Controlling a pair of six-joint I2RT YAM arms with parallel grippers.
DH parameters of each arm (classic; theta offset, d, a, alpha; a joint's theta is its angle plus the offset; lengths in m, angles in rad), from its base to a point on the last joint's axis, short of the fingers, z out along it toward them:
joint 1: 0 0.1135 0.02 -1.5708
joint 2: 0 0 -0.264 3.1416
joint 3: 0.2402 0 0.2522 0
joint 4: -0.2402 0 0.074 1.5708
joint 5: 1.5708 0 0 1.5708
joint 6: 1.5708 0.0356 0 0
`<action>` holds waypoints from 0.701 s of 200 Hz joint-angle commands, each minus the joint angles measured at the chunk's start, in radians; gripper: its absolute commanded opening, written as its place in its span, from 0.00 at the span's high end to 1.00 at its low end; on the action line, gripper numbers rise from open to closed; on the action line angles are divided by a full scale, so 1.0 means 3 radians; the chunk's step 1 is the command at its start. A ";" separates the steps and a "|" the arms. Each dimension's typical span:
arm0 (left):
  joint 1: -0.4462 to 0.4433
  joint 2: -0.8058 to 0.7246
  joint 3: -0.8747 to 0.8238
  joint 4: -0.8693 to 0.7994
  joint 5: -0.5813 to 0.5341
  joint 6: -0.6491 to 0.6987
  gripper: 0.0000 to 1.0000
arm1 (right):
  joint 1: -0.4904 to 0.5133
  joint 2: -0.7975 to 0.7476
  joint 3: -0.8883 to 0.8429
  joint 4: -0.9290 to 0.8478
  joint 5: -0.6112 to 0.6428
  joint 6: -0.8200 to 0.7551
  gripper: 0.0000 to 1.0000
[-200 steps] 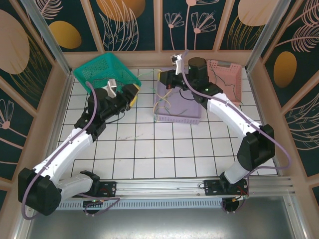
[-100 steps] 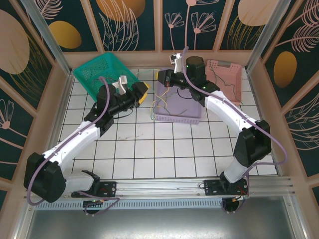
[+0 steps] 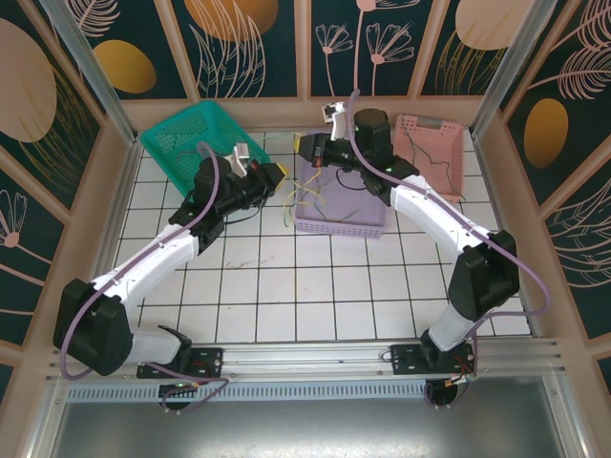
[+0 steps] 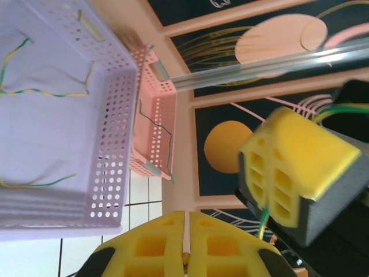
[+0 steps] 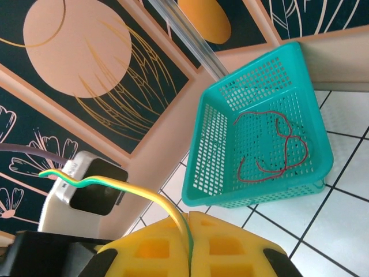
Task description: Untangle the cables
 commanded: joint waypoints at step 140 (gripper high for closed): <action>0.0309 -0.1111 -0.1850 -0.0768 -0.0911 -0.2001 1.00 | -0.0857 -0.0704 -0.0430 0.2935 0.1015 0.1001 1.00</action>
